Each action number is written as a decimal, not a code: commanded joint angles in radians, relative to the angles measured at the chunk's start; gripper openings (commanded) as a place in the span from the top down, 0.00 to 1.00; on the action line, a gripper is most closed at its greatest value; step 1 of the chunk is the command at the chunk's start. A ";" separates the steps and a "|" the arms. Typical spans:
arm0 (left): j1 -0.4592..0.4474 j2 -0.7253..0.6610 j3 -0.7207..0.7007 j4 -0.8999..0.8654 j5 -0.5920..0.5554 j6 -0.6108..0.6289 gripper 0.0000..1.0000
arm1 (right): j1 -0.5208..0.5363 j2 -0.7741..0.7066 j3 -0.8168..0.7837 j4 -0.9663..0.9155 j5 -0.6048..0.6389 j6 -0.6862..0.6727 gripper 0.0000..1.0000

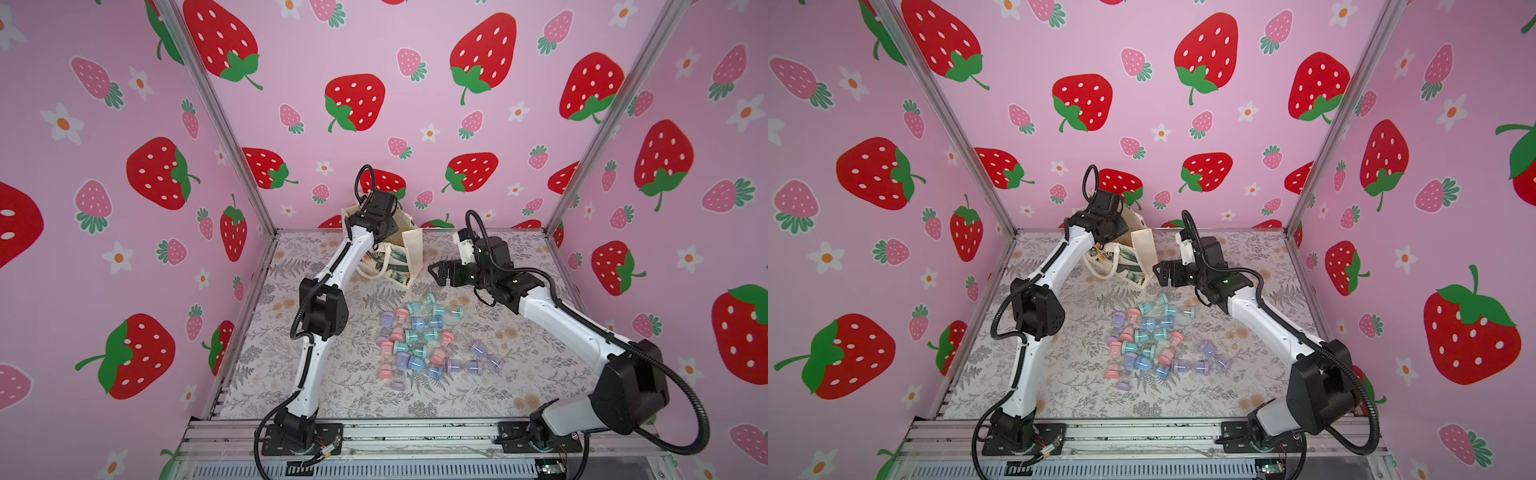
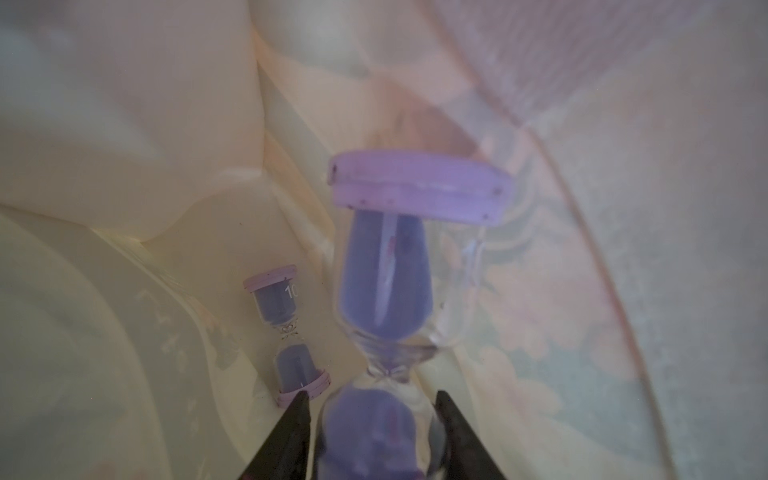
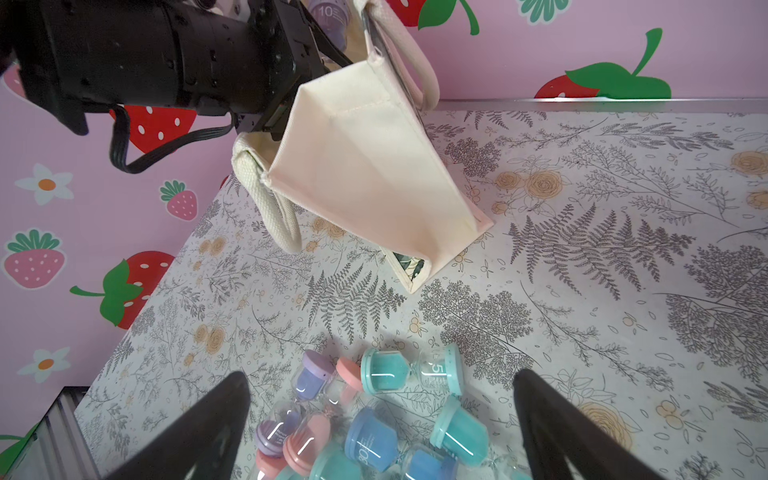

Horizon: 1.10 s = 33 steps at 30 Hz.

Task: Put the hourglass into the canvas bag
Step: Place the hourglass in the canvas bag.

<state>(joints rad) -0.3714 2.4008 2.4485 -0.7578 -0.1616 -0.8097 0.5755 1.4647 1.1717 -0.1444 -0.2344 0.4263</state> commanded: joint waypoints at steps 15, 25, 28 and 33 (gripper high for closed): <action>0.019 0.001 0.030 -0.021 0.053 -0.020 0.47 | -0.012 0.000 0.032 0.006 -0.014 0.012 0.01; 0.020 -0.079 0.032 -0.007 0.081 -0.013 0.37 | -0.012 -0.009 0.055 -0.028 -0.039 0.009 0.01; 0.019 -0.113 0.028 -0.004 0.096 -0.007 0.35 | -0.012 -0.012 0.058 -0.042 -0.044 0.010 0.01; 0.012 -0.191 -0.004 0.016 0.116 0.019 0.32 | -0.012 -0.012 0.061 -0.063 -0.060 0.013 0.01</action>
<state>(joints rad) -0.3565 2.2765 2.4454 -0.7574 -0.0574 -0.8066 0.5671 1.4658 1.2034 -0.1799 -0.2733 0.4309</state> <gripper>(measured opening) 0.680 0.993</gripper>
